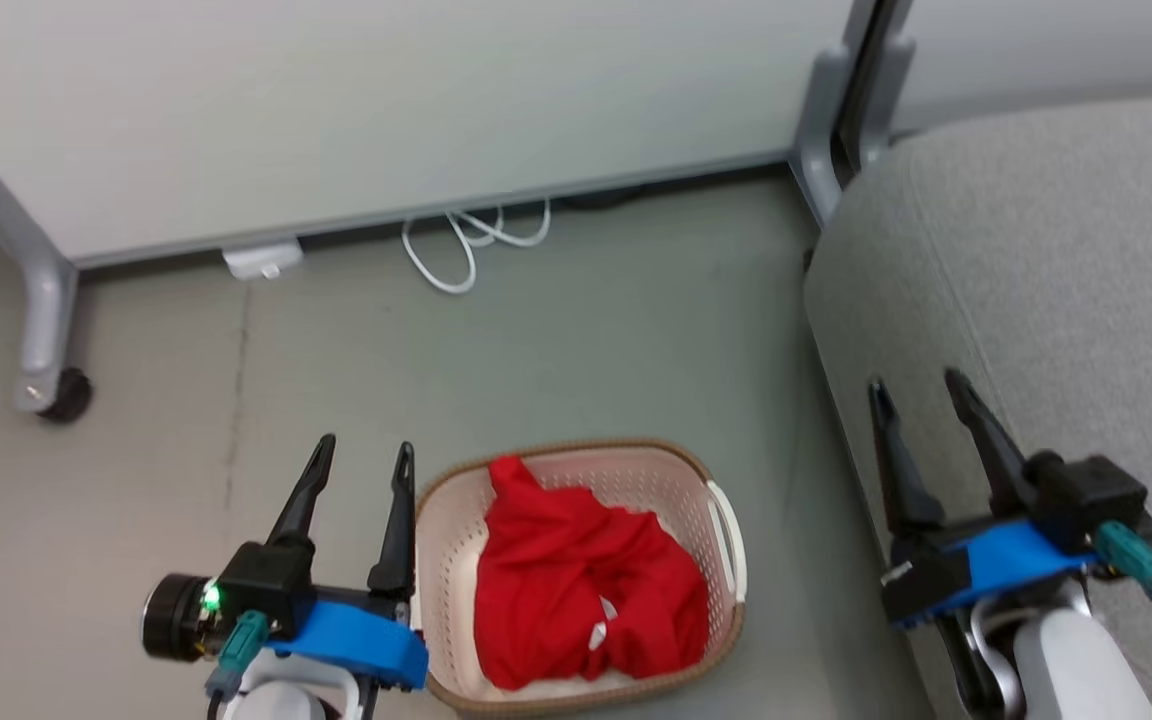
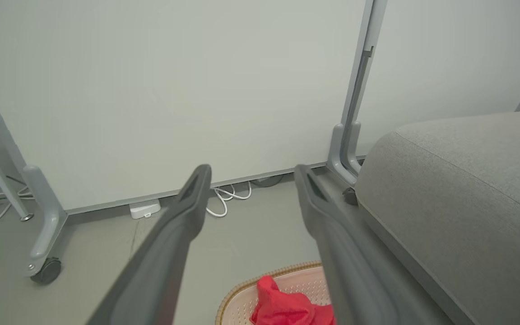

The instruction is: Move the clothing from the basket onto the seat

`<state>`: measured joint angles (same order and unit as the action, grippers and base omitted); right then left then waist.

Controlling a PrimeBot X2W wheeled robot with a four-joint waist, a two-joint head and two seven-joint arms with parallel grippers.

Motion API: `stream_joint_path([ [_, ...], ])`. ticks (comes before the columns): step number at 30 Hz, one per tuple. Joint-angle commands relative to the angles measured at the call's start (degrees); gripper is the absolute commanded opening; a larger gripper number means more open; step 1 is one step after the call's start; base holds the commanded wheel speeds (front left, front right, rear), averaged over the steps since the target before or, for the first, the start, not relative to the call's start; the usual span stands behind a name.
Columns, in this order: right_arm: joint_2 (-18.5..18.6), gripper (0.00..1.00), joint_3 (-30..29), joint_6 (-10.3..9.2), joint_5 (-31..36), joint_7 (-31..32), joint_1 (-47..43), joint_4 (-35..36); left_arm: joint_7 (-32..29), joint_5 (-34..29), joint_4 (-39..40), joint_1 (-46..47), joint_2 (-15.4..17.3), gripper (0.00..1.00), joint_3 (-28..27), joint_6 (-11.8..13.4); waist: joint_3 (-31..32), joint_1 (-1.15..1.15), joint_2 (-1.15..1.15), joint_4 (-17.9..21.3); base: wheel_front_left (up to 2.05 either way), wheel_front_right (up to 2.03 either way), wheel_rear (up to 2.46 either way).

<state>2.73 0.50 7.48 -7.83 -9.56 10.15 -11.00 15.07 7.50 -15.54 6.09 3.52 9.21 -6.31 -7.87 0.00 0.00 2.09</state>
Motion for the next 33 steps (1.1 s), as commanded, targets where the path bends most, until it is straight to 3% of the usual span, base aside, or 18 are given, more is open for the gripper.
stream_joint_path([
  [1,0.27,1.00,0.70,0.03,-0.08,-0.26,2.15,0.54,0.16,-0.50,-0.56,1.67,0.61,1.00,0.41,-0.40,-5.87,0.00,0.00,3.37,0.00,0.00,0.00],
  [8,0.26,1.00,4.10,0.03,-0.01,-1.79,10.35,1.43,0.16,-1.70,-7.12,9.71,3.74,1.00,4.27,-1.07,-18.23,0.00,0.00,8.70,0.00,0.00,0.00],
  [18,0.20,1.00,5.77,0.03,-4.67,-4.77,17.84,1.08,-1.79,-0.19,-21.30,23.45,10.40,1.00,14.17,-1.12,-32.36,0.00,0.00,14.33,0.00,0.00,0.00],
  [27,0.18,1.00,8.24,0.03,-9.23,-5.66,20.53,1.57,-5.83,1.14,-29.87,31.55,14.90,1.00,18.06,-1.08,-40.47,0.00,0.00,18.50,0.00,0.00,0.00],
  [33,0.18,1.00,8.62,0.03,-11.51,-5.69,21.11,4.08,-7.57,0.28,-33.84,34.82,16.31,1.00,17.83,1.37,-43.66,0.00,0.00,19.73,0.00,0.00,0.00],
])
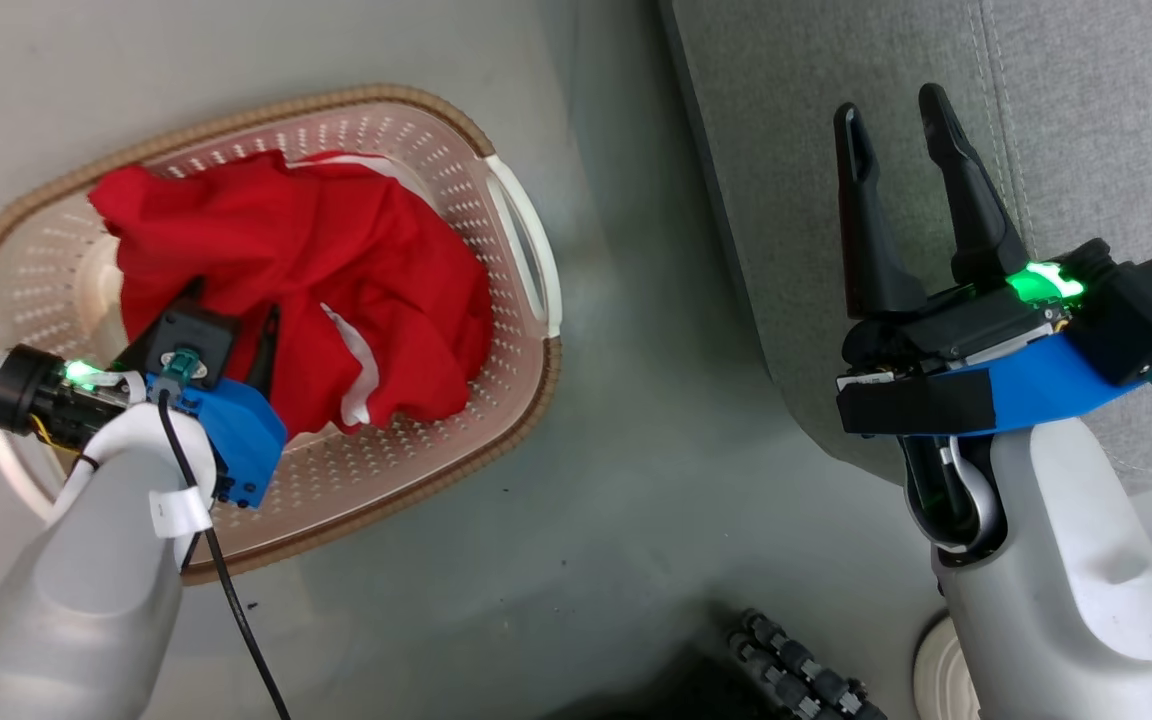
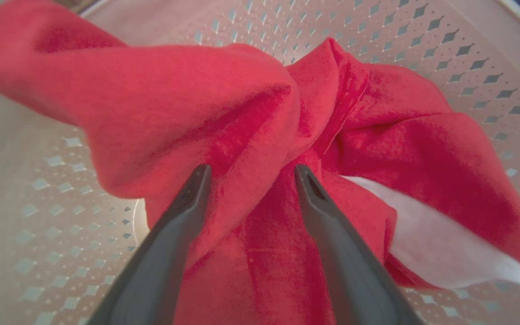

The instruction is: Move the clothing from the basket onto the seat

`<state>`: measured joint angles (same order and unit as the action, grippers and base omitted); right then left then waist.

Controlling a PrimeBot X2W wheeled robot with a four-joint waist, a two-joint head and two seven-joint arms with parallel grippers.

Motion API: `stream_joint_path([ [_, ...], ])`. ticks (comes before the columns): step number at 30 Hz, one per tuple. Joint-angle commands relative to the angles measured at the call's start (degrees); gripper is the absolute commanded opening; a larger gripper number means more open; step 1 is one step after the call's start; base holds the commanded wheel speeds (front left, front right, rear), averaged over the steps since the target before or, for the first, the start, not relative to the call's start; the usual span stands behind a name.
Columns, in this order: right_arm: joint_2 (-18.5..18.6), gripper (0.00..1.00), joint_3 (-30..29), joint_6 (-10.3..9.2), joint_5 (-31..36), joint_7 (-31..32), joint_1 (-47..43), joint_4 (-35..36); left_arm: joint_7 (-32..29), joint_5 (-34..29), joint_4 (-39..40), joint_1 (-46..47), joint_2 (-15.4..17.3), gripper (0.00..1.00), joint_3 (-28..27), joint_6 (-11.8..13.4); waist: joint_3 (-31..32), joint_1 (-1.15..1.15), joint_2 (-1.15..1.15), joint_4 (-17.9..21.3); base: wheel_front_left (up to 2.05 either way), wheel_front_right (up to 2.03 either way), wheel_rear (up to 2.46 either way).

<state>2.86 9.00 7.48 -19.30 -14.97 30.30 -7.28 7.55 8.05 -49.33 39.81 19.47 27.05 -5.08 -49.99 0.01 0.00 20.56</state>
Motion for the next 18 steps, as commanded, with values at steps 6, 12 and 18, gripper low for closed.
stream_joint_path([
  [6,0.06,1.00,1.87,0.03,-2.24,-0.30,0.96,1.29,-0.90,-0.58,-2.99,3.04,1.64,1.00,-0.97,4.18,-3.16,-0.01,0.00,2.12,0.00,0.00,0.00],
  [12,0.05,1.00,3.13,0.03,-3.32,-0.30,0.76,1.05,-1.27,-0.10,-4.64,3.89,1.33,0.60,-1.29,6.42,-3.52,-0.01,0.00,2.53,0.00,0.00,0.00],
  [18,0.05,1.00,3.07,0.03,-3.34,-0.31,0.75,0.85,-0.67,0.75,-5.46,4.11,0.46,0.00,-0.81,5.58,-3.17,-0.01,0.00,2.40,0.00,0.00,0.00],
])
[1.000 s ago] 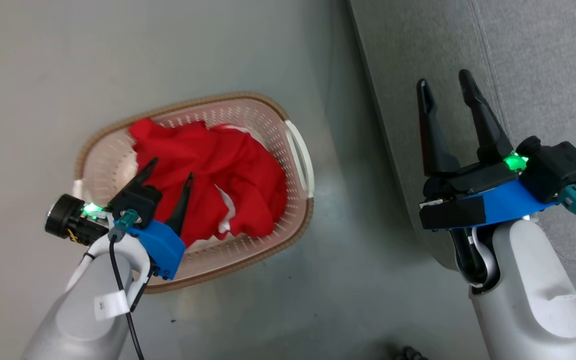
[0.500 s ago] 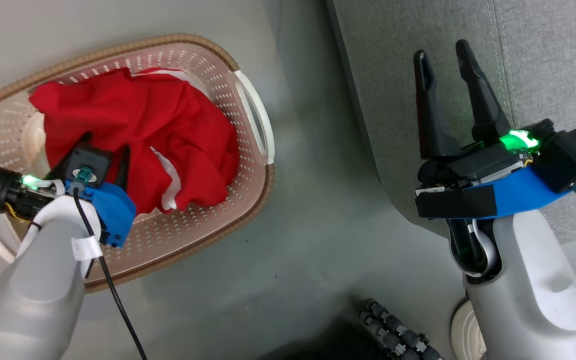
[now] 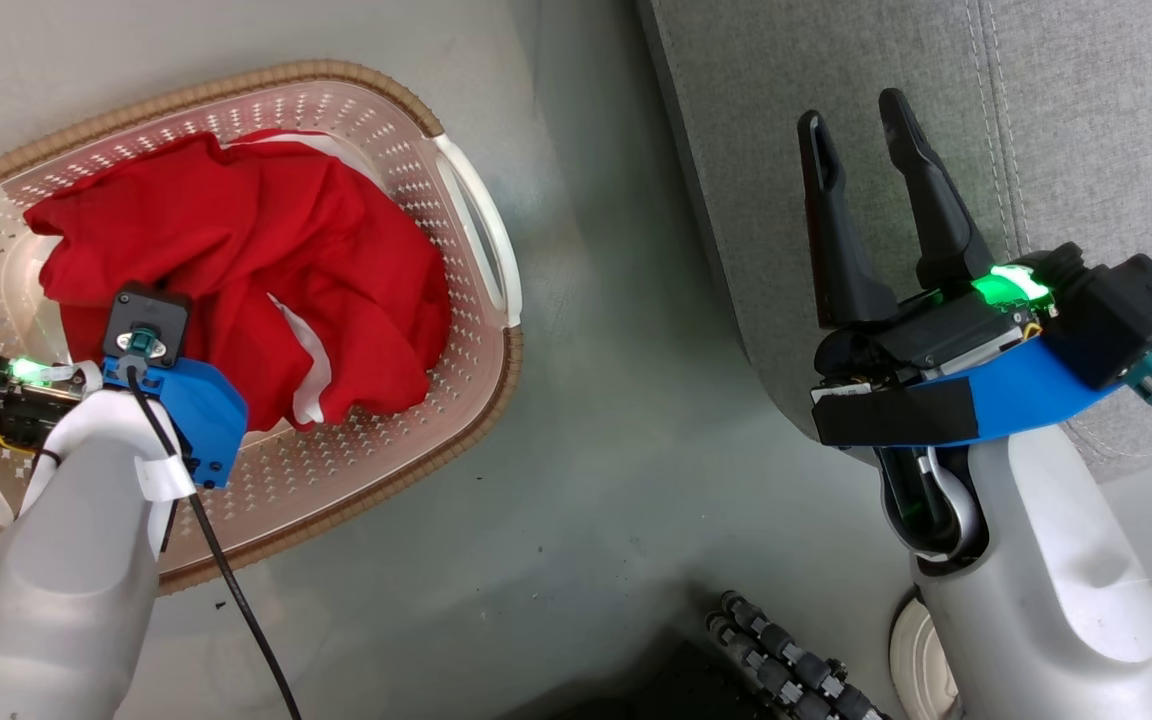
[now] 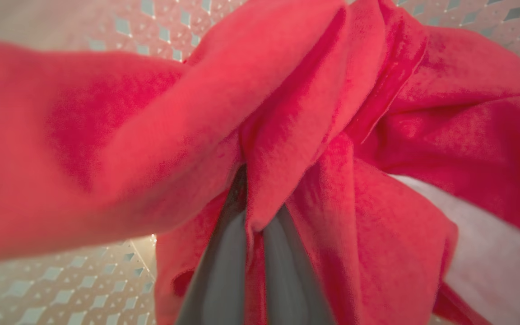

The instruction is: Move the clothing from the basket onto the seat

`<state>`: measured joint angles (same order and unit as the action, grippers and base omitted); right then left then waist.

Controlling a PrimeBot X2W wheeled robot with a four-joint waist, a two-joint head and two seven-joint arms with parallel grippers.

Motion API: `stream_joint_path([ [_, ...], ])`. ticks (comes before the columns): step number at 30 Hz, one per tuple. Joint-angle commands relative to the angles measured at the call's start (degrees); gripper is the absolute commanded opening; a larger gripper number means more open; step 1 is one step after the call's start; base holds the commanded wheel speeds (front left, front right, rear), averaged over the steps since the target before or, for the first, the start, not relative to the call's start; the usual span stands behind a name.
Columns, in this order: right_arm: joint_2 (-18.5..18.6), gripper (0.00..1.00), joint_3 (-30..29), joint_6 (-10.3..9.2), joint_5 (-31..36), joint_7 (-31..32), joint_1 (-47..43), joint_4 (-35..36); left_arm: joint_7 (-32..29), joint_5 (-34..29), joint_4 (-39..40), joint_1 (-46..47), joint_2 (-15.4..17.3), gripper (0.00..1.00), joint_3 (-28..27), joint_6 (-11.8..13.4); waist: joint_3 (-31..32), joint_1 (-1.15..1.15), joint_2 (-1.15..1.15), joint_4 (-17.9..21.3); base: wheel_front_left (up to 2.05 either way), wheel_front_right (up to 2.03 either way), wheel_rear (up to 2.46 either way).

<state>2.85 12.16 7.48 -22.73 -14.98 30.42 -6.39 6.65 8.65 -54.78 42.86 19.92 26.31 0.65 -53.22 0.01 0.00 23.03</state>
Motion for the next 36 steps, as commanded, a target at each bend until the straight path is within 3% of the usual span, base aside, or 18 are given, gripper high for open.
stream_joint_path([
  [1,0.07,1.00,-0.12,0.03,0.19,-0.30,0.65,-0.06,0.36,0.35,-0.14,1.08,-0.16,0.00,0.03,-0.25,0.13,-0.01,0.00,-0.13,0.00,0.00,0.00],
  [16,0.07,1.00,-0.51,0.03,0.93,-0.30,1.03,-0.87,1.56,1.77,-2.35,1.96,-1.86,0.00,1.24,-1.22,1.96,-0.01,0.00,-0.89,0.00,0.00,0.00],
  [23,0.08,1.00,-0.78,0.03,1.93,-0.27,0.35,-2.43,3.15,2.99,-4.40,0.73,-4.63,0.00,1.50,-1.58,7.03,-0.01,0.00,-2.25,0.00,0.00,0.00],
  [36,0.14,1.00,-3.51,0.03,8.91,-0.26,-8.02,-9.94,7.48,5.59,-9.71,-5.01,-14.03,0.00,4.38,-5.47,29.78,-0.01,0.00,-10.37,0.00,0.00,0.00],
])
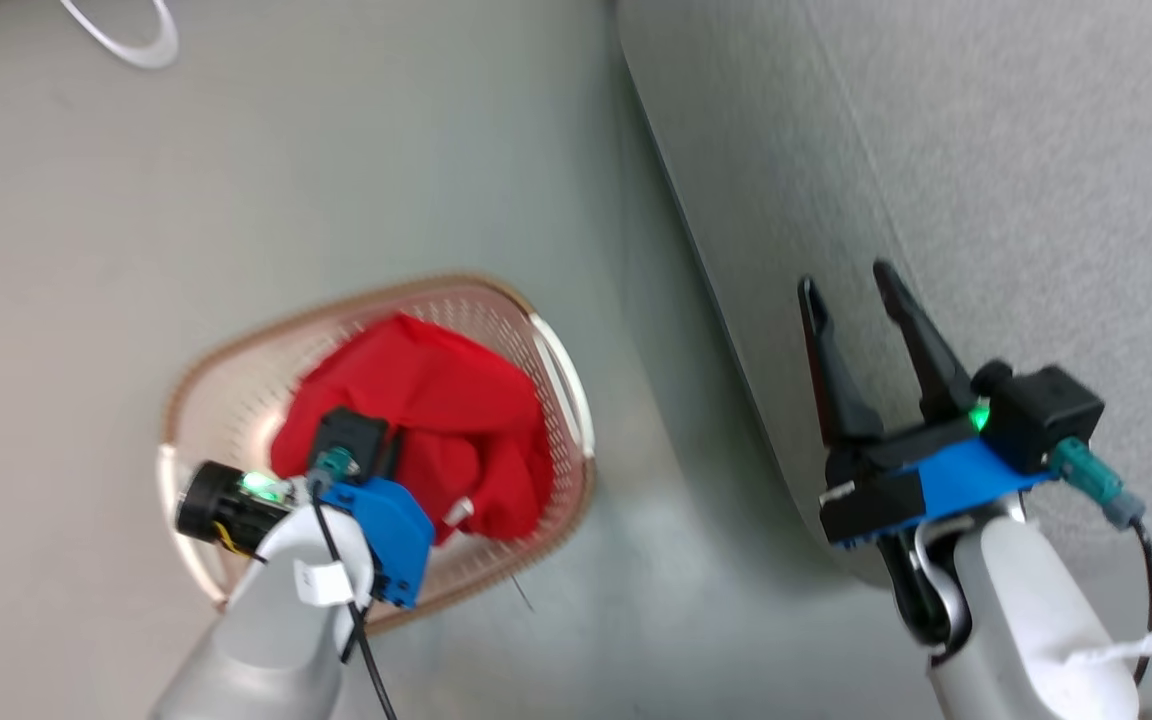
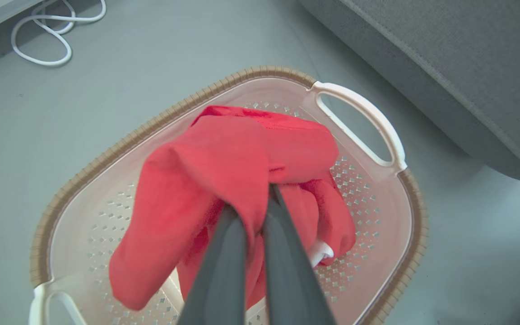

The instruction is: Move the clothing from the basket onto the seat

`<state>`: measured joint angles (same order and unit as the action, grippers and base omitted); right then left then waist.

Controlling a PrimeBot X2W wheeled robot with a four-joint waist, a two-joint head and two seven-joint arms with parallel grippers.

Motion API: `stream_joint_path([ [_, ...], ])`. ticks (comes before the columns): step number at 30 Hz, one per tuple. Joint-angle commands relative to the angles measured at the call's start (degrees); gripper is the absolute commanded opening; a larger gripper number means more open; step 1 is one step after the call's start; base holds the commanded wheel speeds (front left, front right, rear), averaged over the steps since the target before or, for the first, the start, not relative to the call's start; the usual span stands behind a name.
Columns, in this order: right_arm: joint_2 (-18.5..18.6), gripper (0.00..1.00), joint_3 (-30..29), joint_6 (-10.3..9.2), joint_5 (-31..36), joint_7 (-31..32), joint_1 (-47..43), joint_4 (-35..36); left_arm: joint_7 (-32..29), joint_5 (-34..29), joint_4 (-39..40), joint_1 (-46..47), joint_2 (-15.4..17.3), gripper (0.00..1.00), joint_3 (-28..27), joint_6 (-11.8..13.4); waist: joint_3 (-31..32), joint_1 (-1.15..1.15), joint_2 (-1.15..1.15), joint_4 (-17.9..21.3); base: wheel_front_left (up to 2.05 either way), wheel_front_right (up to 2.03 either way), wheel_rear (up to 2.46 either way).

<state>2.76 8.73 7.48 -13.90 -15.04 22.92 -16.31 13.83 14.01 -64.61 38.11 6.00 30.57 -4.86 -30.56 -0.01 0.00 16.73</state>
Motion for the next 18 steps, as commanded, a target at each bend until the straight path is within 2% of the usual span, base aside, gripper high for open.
stream_joint_path([
  [1,0.22,1.00,-0.38,0.03,0.39,-0.20,-1.28,-0.53,0.56,0.30,0.00,-0.63,-0.61,0.00,0.47,-0.29,8.90,0.01,0.00,-4.75,0.00,0.00,0.00],
  [11,0.21,1.00,-3.06,0.03,3.18,1.25,-8.57,-3.64,1.41,2.52,4.44,-2.45,-3.03,0.00,5.01,-2.44,21.18,0.01,0.00,-11.14,0.00,0.00,0.00],
  [18,0.22,1.00,-3.02,0.03,3.37,3.72,-12.65,-2.31,0.71,10.91,14.18,-2.47,-3.08,0.00,12.79,-2.57,26.00,0.01,0.00,-13.54,0.00,0.00,0.00],
])
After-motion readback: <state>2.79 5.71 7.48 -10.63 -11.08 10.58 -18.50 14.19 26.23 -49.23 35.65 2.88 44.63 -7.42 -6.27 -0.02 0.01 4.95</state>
